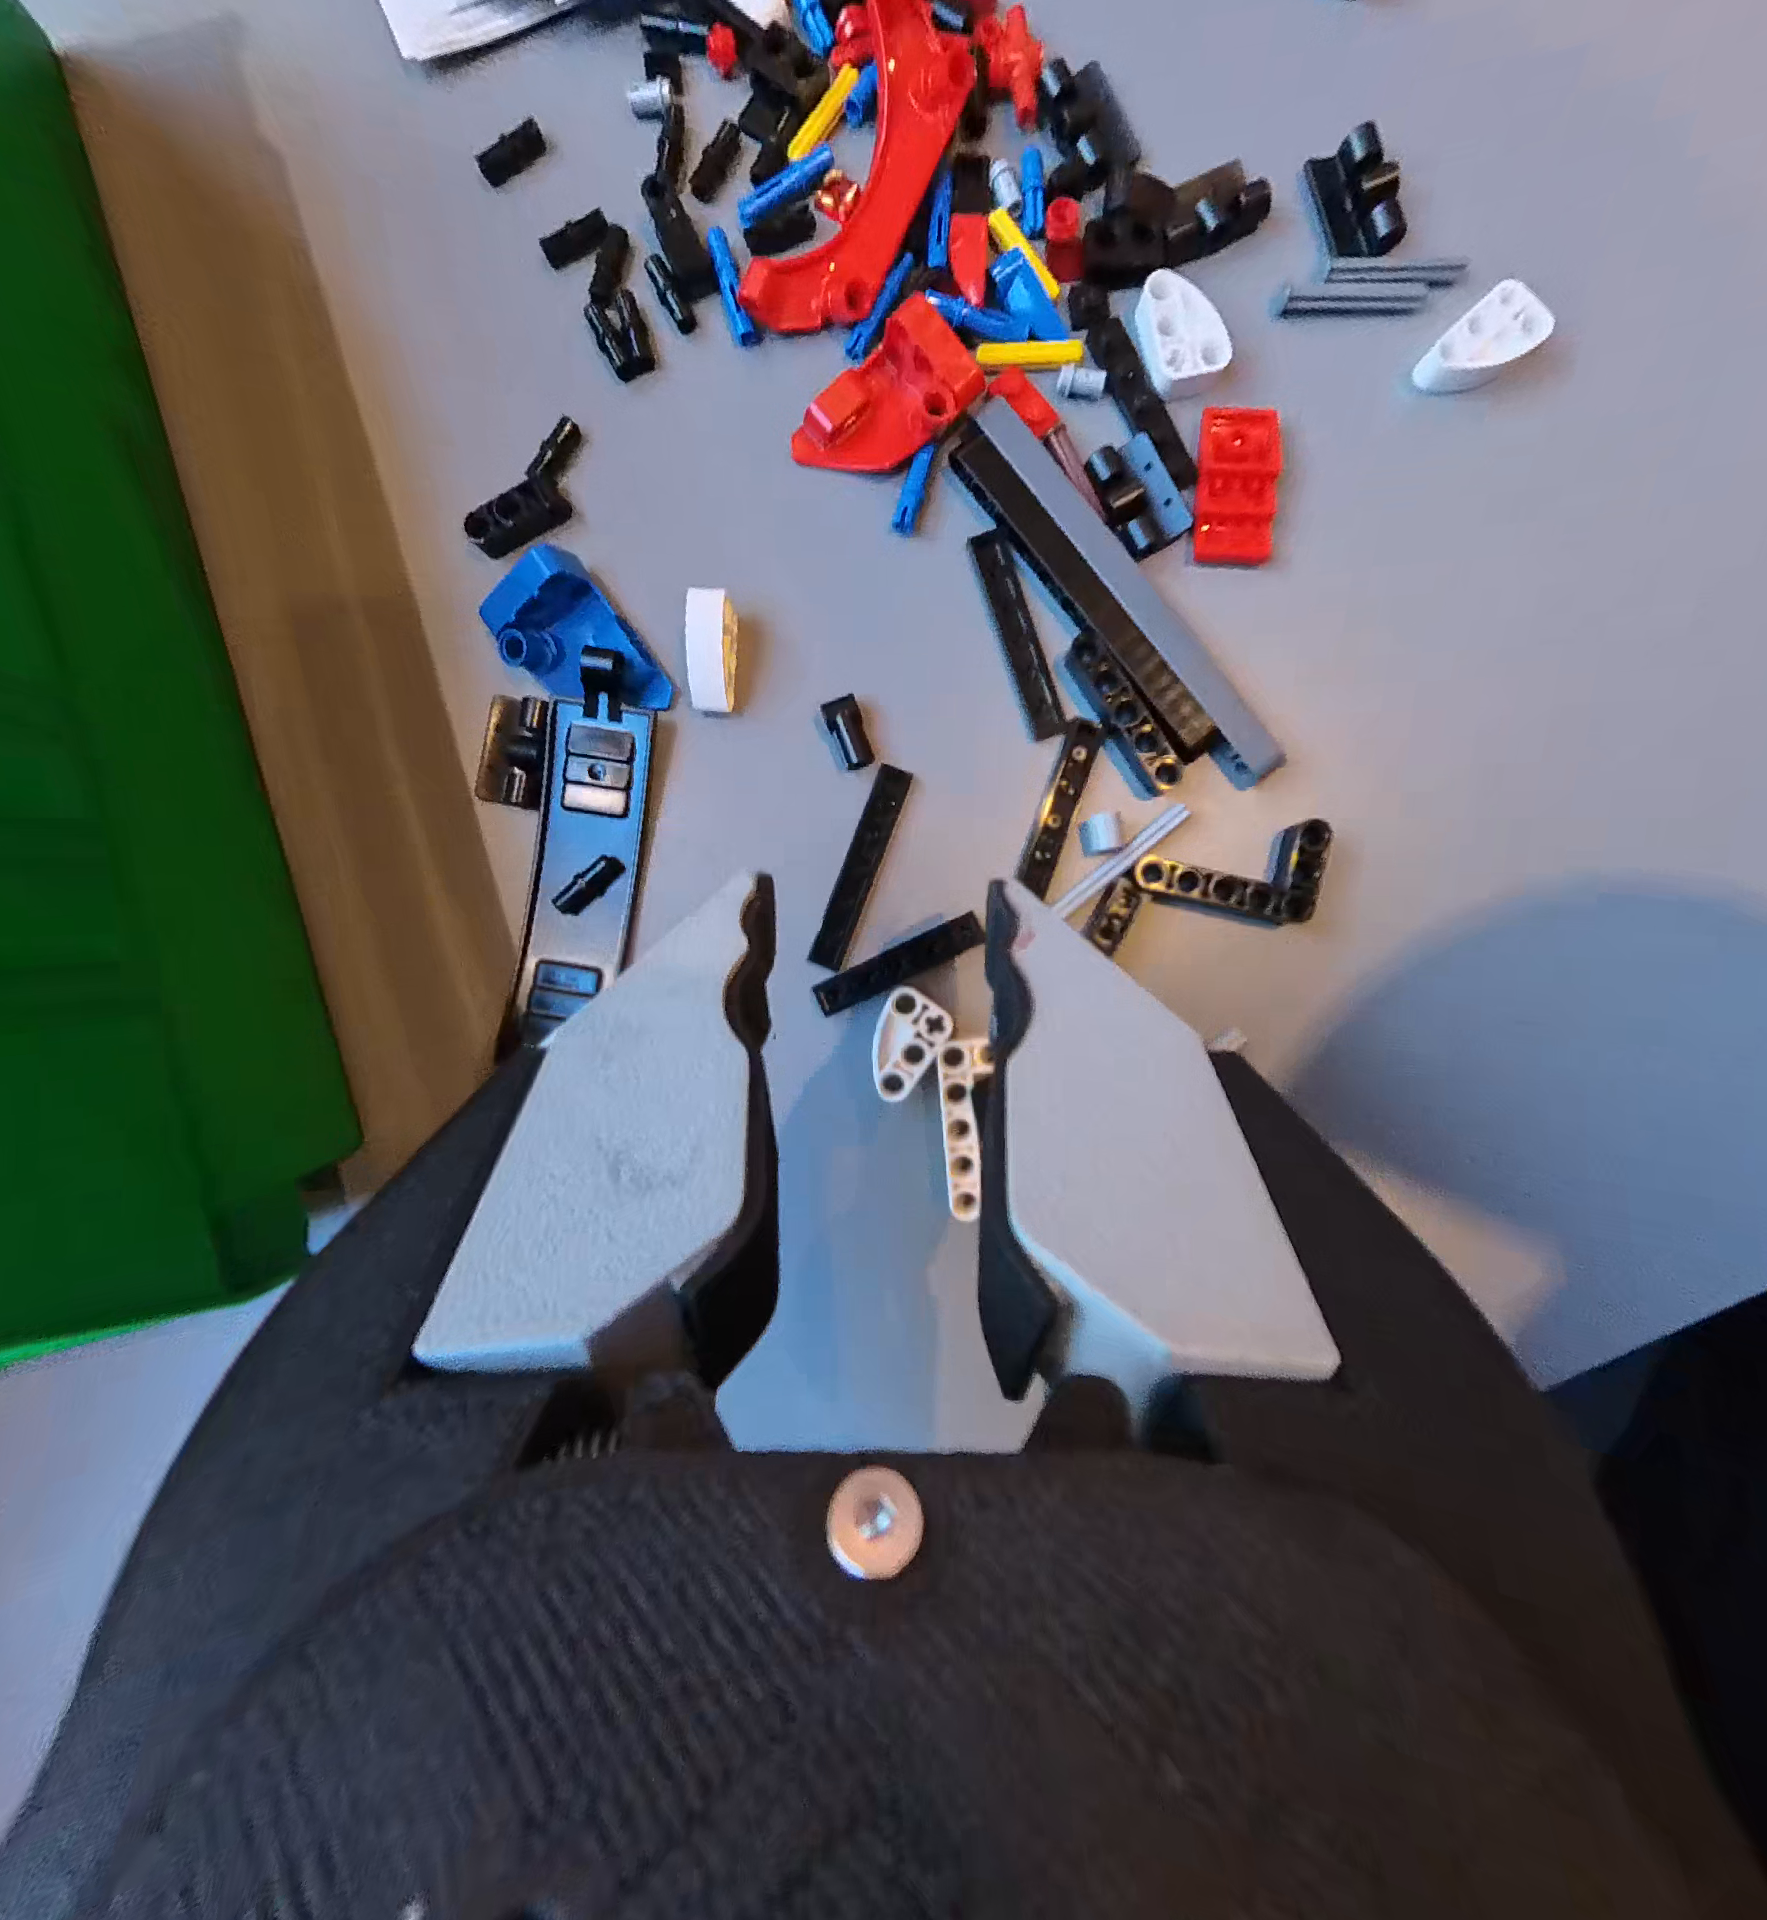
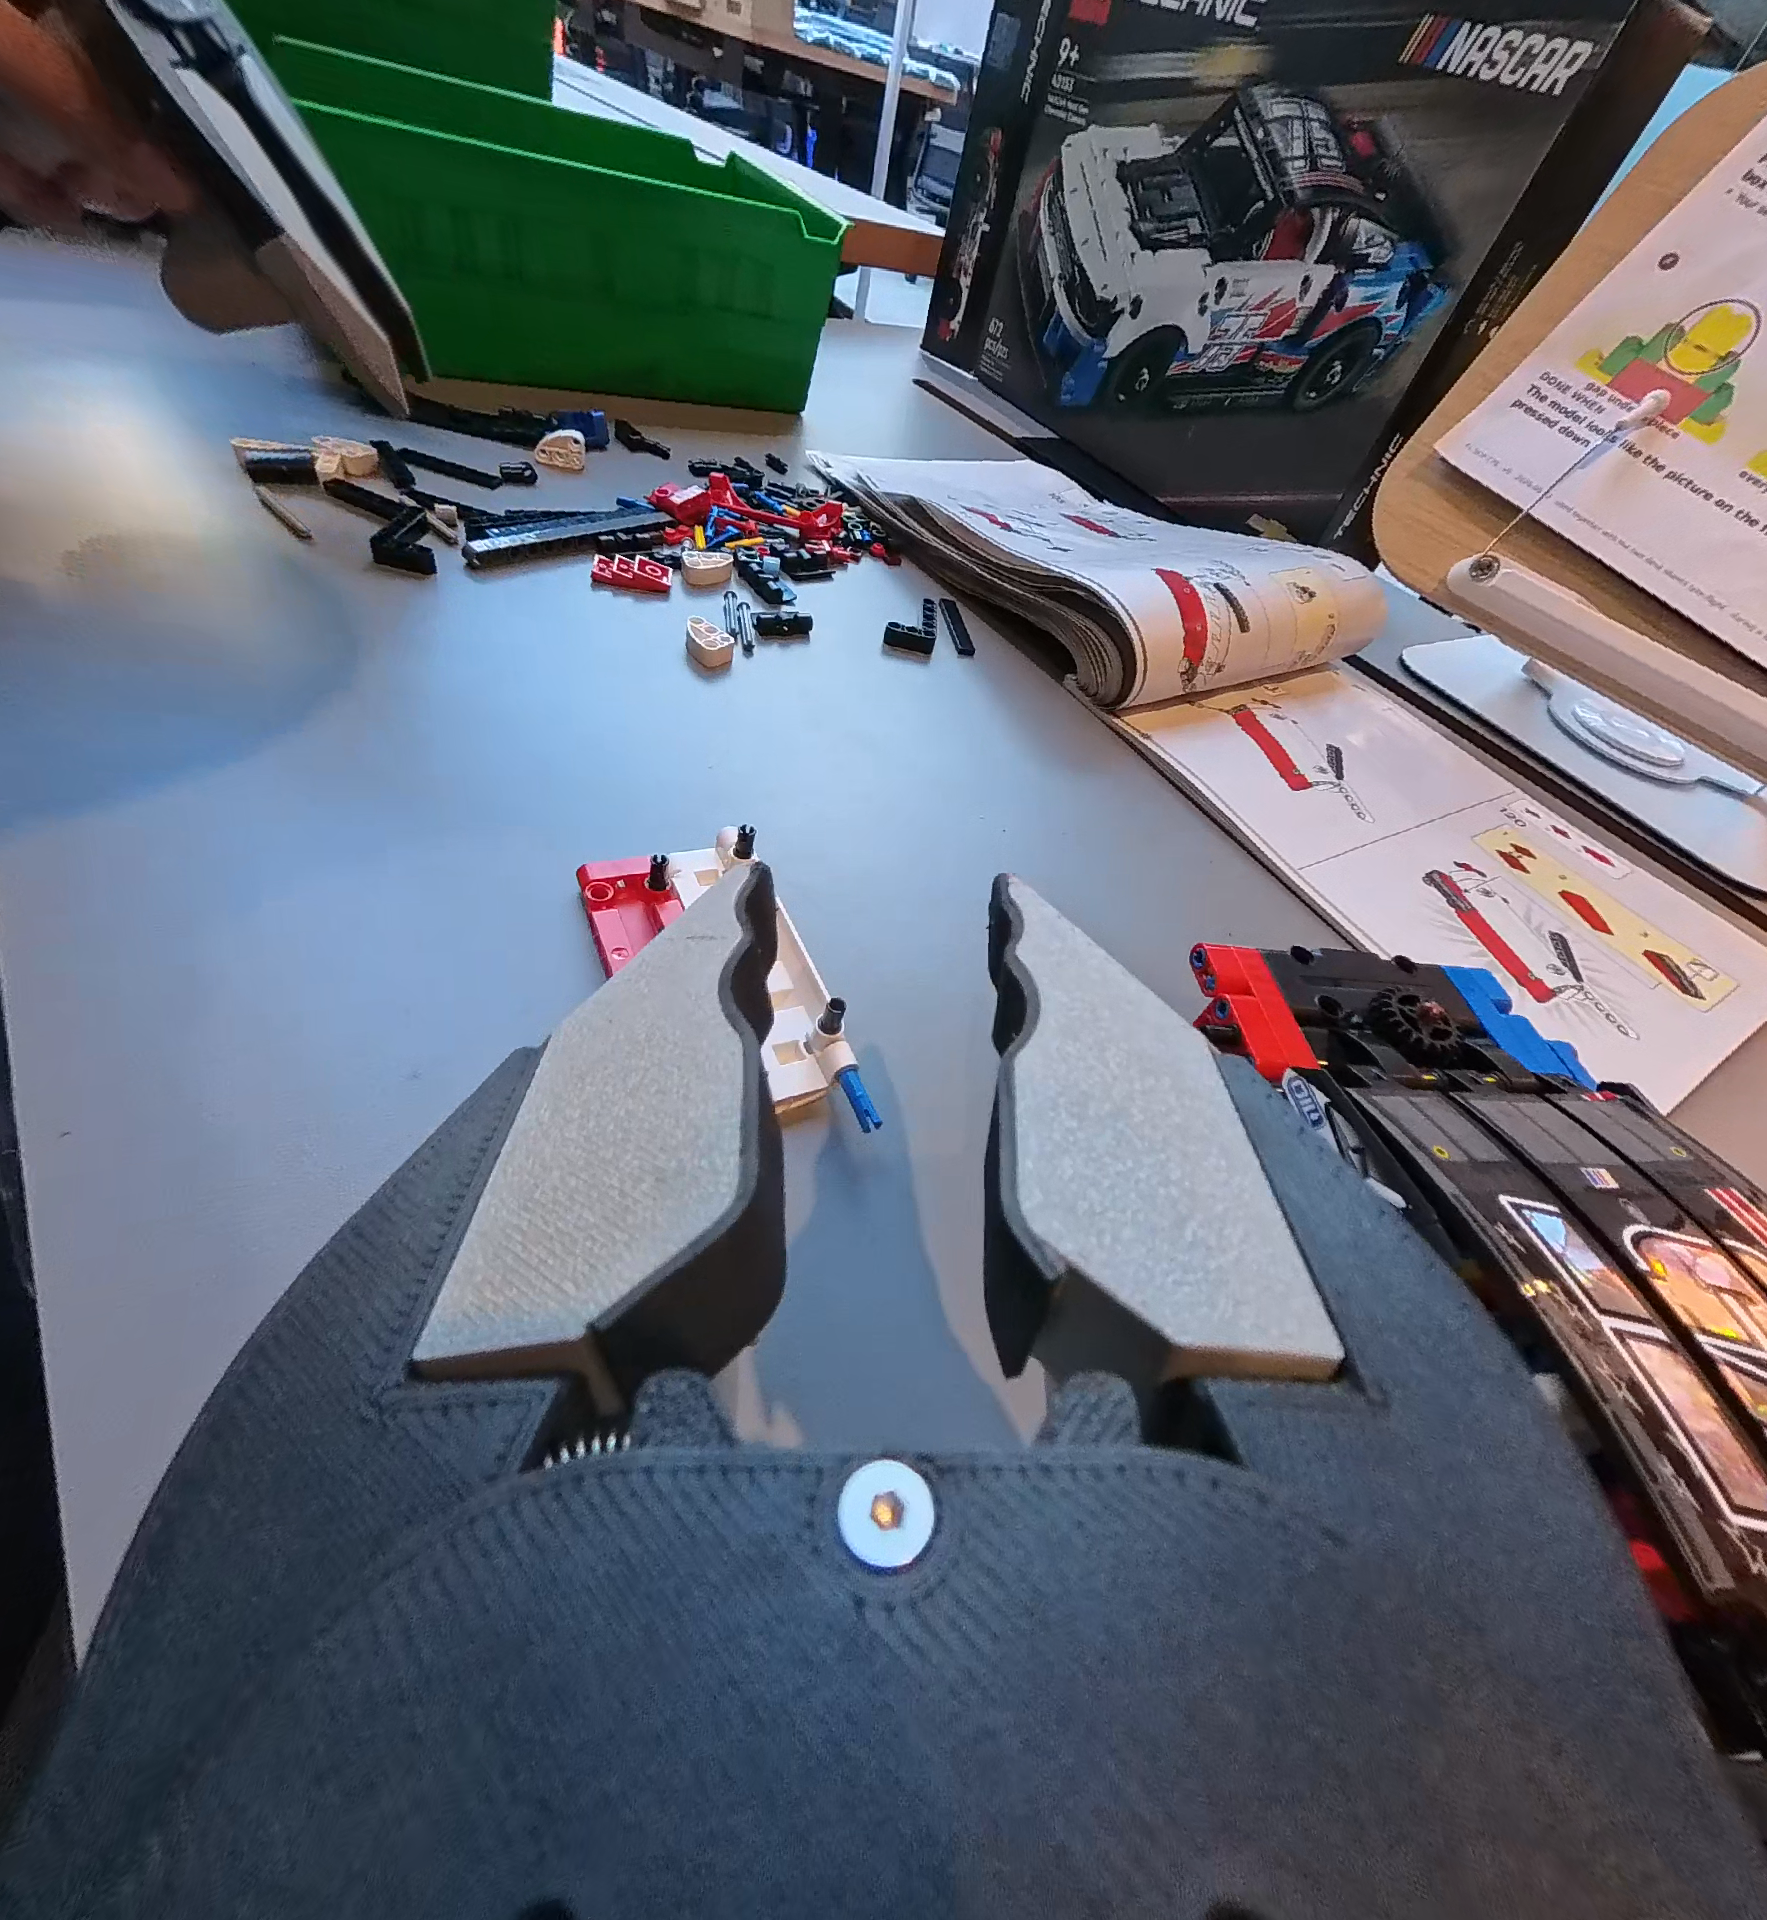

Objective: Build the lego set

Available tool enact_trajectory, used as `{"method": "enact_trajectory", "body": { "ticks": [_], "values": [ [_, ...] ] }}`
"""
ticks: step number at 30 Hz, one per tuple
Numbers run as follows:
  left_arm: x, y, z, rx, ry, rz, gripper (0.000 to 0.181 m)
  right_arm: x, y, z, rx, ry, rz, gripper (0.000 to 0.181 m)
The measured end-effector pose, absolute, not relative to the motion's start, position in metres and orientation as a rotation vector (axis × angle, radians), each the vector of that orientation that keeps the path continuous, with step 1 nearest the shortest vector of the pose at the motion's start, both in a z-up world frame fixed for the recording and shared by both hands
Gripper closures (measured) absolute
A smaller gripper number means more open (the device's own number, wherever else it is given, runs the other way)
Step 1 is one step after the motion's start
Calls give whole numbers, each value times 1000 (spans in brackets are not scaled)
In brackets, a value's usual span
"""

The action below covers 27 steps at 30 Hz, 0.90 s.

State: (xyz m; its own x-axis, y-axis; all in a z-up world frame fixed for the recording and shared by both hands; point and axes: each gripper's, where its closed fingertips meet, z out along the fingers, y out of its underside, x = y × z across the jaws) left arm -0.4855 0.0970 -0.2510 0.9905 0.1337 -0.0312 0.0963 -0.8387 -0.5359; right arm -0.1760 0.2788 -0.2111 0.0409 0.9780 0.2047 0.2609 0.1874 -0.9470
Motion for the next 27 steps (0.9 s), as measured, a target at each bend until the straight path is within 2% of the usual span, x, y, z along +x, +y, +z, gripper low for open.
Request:
{"method": "enact_trajectory", "body": {
  "ticks": [27],
  "values": [
    [-484, 133, -259, -2369, -143, -64, 155, -174, 293, -207, -1293, -1360, 831, 149]
  ]
}}
